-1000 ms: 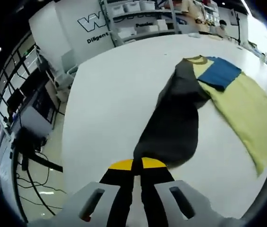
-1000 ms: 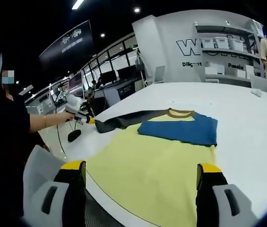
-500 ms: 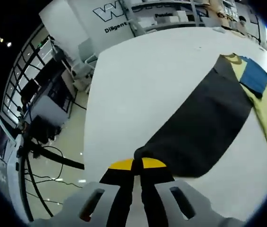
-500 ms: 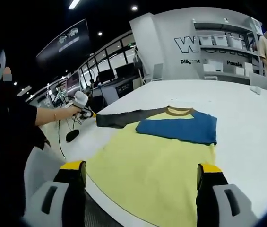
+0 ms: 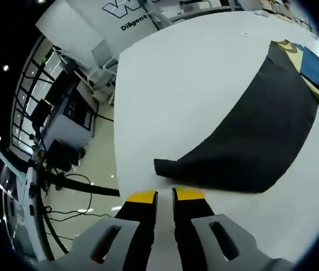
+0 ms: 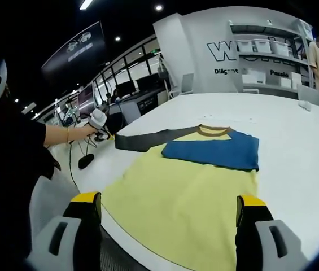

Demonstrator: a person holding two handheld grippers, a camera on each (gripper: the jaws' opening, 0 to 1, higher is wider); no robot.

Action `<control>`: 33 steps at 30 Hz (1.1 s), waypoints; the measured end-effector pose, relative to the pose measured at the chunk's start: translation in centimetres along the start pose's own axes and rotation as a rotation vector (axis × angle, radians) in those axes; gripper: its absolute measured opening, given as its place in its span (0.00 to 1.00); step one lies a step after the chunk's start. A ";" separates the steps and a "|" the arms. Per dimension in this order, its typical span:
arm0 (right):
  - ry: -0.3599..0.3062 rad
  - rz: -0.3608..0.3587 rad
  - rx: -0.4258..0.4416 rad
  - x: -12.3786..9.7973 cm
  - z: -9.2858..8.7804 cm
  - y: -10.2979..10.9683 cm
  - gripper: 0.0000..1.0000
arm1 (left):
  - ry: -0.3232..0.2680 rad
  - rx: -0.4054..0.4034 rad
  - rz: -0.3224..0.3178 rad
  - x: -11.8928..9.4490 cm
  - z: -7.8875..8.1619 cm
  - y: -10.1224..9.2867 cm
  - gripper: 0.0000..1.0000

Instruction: Fold the garment on the visible template until the final outline fits inside the template.

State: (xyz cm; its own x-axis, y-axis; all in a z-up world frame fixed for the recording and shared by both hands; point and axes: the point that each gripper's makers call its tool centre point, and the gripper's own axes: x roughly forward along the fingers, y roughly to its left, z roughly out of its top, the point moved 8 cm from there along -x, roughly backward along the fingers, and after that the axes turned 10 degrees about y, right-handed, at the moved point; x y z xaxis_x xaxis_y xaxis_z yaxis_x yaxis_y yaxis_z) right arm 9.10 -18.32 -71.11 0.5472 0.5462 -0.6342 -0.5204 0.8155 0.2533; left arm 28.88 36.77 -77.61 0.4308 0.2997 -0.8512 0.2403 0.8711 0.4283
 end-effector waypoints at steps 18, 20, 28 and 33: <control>-0.001 0.030 -0.031 -0.3 -0.1 0.4 0.99 | -0.126 -0.288 -0.328 -2.5 -0.6 -2.9 0.61; 0.000 0.029 -0.034 -0.5 -0.2 0.4 0.99 | -0.120 -0.304 -0.347 -2.2 -0.6 -3.3 0.65; 0.005 0.009 -0.027 -0.8 -0.6 0.0 0.99 | -0.136 -0.487 -0.484 -1.4 0.1 -5.0 0.68; -0.017 -0.013 -0.006 -1.0 -0.5 -0.5 0.99 | -0.128 -0.516 -0.462 -1.2 0.4 -5.4 0.60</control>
State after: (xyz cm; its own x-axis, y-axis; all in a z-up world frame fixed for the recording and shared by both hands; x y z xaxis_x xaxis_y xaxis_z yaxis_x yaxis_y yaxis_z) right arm 8.48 -19.36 -70.99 0.5647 0.5387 -0.6253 -0.5169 0.8215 0.2409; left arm 27.42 31.50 -78.77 0.4908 -0.1664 -0.8552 -0.0062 0.9809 -0.1943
